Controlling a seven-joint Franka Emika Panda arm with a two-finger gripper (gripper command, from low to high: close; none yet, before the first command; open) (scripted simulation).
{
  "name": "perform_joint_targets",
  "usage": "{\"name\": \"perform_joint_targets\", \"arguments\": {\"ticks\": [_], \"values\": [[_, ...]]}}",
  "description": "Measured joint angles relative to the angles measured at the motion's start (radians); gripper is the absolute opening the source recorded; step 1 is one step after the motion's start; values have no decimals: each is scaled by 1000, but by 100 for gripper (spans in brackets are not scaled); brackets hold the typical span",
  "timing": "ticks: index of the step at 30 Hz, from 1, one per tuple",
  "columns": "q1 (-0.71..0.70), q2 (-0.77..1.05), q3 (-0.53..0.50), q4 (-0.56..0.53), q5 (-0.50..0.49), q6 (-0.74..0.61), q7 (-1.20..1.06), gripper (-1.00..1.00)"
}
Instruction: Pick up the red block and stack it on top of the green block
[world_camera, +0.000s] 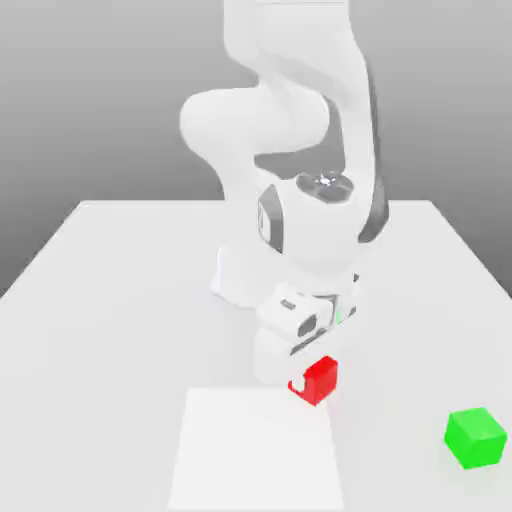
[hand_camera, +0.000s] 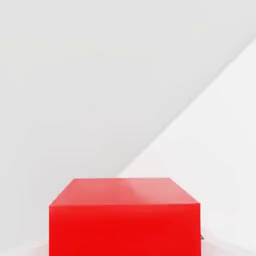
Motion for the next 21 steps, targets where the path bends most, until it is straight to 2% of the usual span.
{"name": "perform_joint_targets", "arguments": {"ticks": [4,6,12,19,21], "values": [[-1,-141,2,-21,8,-121,-7,-100],[25,-150,11,16,30,-167,-29,-100],[131,-51,64,223,61,-273,-81,-100],[218,85,116,477,-3,-393,-76,-100],[230,142,119,513,-26,-373,-65,-100]]}}
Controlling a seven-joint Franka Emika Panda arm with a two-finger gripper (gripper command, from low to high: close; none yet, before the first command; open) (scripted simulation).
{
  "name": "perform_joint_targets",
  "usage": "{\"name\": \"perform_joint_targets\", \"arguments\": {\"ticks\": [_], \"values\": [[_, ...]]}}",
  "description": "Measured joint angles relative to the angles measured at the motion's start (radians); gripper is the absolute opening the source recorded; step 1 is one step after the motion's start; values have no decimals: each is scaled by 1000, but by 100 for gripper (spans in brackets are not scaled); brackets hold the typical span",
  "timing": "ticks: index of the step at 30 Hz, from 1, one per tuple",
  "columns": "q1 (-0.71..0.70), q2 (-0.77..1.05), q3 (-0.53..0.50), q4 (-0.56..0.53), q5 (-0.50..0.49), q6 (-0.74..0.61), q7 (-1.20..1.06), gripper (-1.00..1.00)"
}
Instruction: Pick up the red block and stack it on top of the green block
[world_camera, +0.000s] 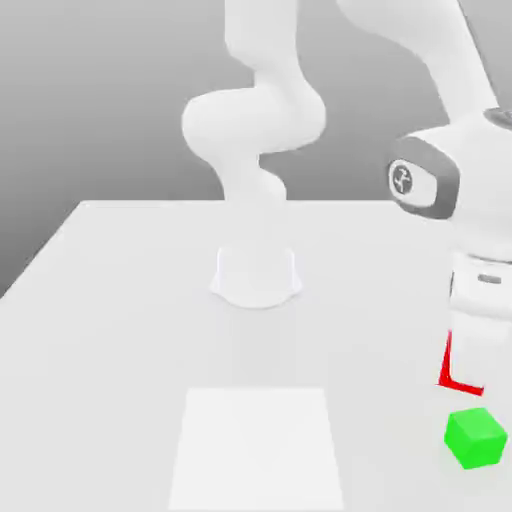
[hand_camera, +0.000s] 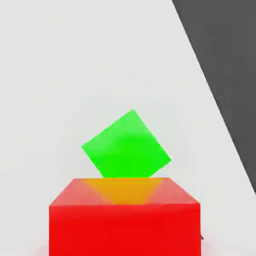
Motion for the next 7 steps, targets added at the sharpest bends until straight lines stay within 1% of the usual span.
{"name": "perform_joint_targets", "arguments": {"ticks": [3,4,7], "values": [[15,104,-15,15,-29,89,20,-100],[16,126,-17,17,-36,107,25,100],[16,126,-17,17,-36,107,25,100]]}}
